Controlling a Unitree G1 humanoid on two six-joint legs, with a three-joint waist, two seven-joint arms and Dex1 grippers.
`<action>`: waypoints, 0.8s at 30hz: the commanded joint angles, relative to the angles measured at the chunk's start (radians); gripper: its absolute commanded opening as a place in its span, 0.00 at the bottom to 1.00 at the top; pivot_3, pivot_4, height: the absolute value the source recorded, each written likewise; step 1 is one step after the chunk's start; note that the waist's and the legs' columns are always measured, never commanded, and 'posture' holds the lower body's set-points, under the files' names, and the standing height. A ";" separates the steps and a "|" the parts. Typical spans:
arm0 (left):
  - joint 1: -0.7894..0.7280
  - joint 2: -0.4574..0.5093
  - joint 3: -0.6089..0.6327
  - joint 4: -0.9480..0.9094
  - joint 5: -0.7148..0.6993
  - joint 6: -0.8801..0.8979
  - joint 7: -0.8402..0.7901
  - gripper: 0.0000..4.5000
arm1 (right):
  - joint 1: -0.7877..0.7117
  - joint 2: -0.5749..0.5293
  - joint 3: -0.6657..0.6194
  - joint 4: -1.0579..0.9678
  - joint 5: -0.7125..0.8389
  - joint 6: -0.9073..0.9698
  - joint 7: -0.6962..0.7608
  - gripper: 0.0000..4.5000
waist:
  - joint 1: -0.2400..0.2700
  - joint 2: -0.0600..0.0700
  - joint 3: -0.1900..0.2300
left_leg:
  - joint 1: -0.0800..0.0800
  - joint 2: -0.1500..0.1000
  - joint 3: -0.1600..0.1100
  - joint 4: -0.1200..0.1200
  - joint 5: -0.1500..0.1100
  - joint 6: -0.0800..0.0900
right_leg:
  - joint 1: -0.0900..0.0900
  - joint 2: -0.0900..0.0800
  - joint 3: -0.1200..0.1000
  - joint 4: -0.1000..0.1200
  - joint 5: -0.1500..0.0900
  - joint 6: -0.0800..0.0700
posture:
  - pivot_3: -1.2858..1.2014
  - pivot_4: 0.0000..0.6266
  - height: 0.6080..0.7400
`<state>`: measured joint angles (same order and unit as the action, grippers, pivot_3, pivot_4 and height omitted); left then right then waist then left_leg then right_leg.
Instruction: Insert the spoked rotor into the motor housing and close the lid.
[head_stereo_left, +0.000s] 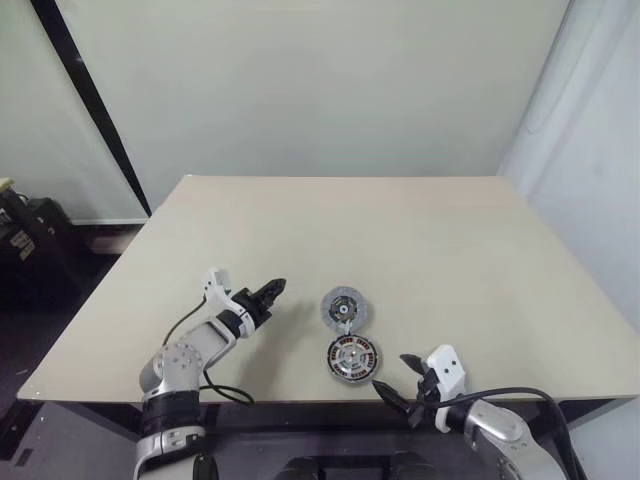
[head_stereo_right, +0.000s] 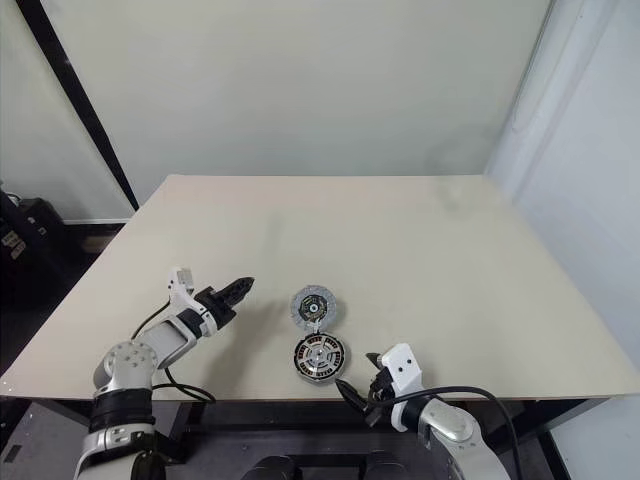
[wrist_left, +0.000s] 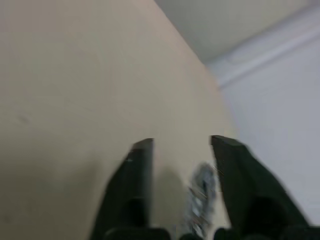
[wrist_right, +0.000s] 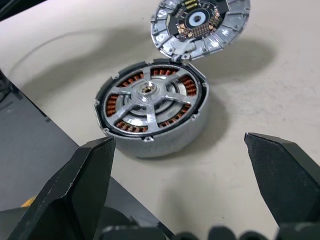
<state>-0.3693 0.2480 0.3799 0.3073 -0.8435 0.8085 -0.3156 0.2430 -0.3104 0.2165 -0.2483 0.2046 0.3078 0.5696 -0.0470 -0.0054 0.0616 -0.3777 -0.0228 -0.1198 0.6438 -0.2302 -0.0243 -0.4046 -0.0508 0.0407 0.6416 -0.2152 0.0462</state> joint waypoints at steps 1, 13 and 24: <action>-0.081 -0.001 -0.048 0.087 0.103 -0.070 0.012 0.10 | -0.008 -0.004 -0.014 -0.061 0.007 -0.016 -0.006 1.00 | 0.000 0.000 0.000 | 0.000 0.000 0.000 0.000 0.001 0.001 | 0.000 0.000 0.000 0.000 0.000 0.000 | 0.52 0.00 1.00; -0.262 -0.096 -0.194 0.432 0.324 -0.233 -0.141 0.00 | 0.032 -0.023 0.001 -0.097 -0.020 -0.004 -0.034 1.00 | 0.002 -0.001 0.000 | -0.001 0.000 0.000 0.000 0.001 0.002 | 0.000 0.000 0.000 0.000 0.000 0.000 | 0.52 0.00 1.00; -0.352 -0.098 -0.216 0.541 0.363 -0.252 -0.397 0.00 | 0.062 -0.024 0.000 -0.106 -0.047 -0.036 -0.060 1.00 | -0.002 -0.002 0.000 | -0.001 0.000 0.000 0.000 0.001 0.002 | 0.000 0.000 0.000 0.000 0.000 0.000 | 0.52 0.00 1.00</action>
<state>-0.6849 0.1408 0.1715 0.8759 -0.4796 0.5391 -0.6558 0.3082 -0.3319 0.2249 -0.3051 0.1571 0.2973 0.5166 -0.0490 -0.0070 0.0616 -0.3786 -0.0230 -0.1199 0.6436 -0.2293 -0.0224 -0.4046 -0.0506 0.0406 0.6418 -0.2150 0.0466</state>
